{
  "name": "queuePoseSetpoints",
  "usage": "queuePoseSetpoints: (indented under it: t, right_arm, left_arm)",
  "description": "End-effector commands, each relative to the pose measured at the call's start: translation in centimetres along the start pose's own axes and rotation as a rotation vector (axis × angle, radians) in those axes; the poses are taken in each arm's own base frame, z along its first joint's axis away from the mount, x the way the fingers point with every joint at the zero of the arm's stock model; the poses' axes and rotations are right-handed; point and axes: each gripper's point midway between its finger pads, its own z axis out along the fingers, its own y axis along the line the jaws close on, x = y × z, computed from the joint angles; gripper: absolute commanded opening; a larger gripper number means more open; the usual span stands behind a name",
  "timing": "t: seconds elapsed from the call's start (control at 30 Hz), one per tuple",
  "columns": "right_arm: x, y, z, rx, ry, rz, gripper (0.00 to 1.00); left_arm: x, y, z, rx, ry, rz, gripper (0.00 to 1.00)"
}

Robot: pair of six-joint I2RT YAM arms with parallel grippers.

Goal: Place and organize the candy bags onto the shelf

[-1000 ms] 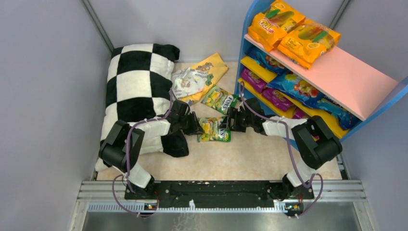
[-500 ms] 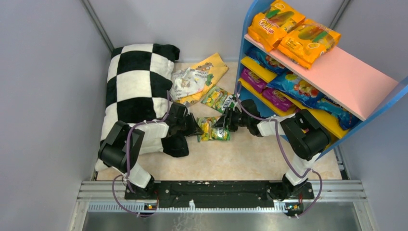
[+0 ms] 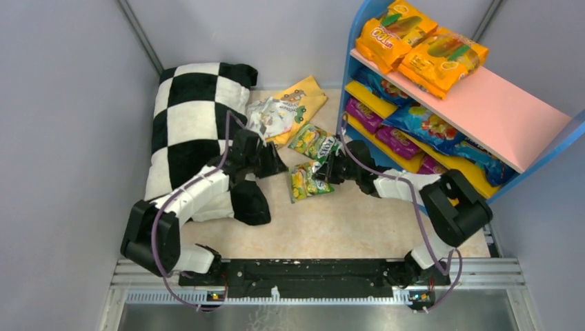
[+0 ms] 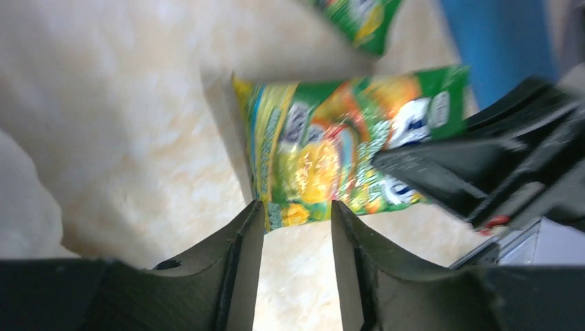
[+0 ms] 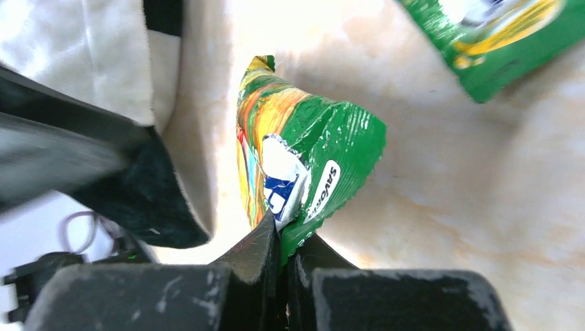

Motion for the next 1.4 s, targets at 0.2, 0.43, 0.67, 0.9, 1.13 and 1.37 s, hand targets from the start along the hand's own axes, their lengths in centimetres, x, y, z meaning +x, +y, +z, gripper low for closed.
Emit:
queuePoseSetpoints:
  t: [0.2,0.43,0.67,0.9,1.13,1.37]
  right_arm:
    - [-7.7,-4.0,-11.4,0.643,-0.116,-0.592,0.0]
    - [-12.2,-5.6,-17.4,1.042,-0.153,-0.811,0.0]
    - [-14.5,-6.7,-18.8,1.391,-0.017,-1.04,0.0]
    - [-15.3,-8.3,-15.0,1.446,0.099,-1.279,0.0]
    - [-15.9,-9.4,-9.3,1.296,0.035,-1.386,0.0]
    - [-16.3,-12.6,-5.6,1.238,0.105,-1.356,0.16]
  left_arm:
    - [-15.7,-14.1,-11.8,0.233,-0.464,0.265,0.63]
    - [-20.0,-15.4,-13.3,0.175,-0.586,0.335,0.68]
    - [-20.0,-11.4,-11.6,0.02,-0.626,0.384,0.69]
    - [-19.3,-10.6,-12.9,0.01,-0.665,0.385,0.7]
    - [-19.1,-10.3,-13.4,0.01,-0.686,0.378,0.7]
    - [-18.9,-10.0,-12.9,0.013,-0.671,0.371,0.7]
